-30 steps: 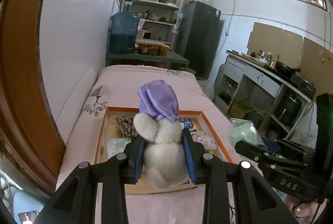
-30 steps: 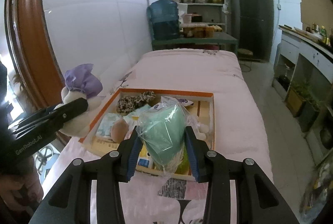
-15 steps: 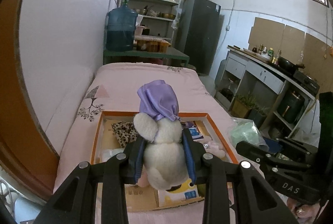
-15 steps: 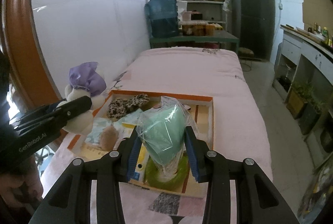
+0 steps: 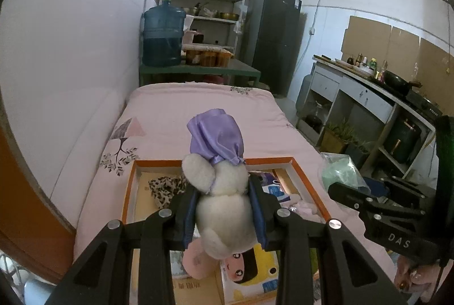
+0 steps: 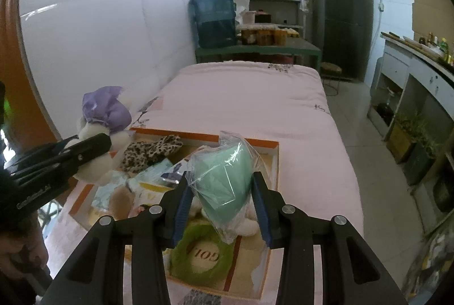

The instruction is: Organize soft objects

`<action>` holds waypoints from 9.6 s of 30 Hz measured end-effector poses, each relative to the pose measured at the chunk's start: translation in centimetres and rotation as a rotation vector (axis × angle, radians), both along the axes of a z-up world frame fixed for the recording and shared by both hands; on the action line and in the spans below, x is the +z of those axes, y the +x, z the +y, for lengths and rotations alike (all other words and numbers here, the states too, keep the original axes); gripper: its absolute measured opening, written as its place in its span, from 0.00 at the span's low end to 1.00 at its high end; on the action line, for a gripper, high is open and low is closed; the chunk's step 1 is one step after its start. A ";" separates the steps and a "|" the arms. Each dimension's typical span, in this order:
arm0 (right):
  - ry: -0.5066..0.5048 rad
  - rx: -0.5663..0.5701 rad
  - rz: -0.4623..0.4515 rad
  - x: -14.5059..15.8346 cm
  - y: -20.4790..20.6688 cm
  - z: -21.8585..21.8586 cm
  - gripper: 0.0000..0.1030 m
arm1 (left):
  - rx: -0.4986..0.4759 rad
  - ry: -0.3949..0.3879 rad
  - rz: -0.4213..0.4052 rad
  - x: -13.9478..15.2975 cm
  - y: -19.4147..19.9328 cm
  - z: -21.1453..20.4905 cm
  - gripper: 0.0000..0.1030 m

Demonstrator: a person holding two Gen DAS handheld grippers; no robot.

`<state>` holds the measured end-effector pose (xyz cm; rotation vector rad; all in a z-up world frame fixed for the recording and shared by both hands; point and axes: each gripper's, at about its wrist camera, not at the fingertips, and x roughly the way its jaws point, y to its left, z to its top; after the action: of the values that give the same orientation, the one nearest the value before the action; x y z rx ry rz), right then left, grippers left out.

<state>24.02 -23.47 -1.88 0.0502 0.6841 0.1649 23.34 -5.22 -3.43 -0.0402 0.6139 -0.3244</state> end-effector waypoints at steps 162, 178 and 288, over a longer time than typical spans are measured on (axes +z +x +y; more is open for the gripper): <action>-0.013 -0.123 -0.108 3.2 -12.7 5.1 0.74 | 0.118 0.005 -0.085 2.8 -14.4 3.9 0.69; -0.054 -0.154 -0.136 4.1 -17.4 6.8 0.74 | 0.147 -0.001 -0.077 3.1 -17.9 4.8 0.69; -0.079 -0.180 -0.155 5.0 -24.5 8.7 0.74 | 0.296 0.097 -0.066 4.4 -24.7 4.8 0.69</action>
<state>-0.49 -14.76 3.14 0.0228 0.5280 -0.0308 -1.34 -0.46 1.02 -0.0266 0.5487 -0.0086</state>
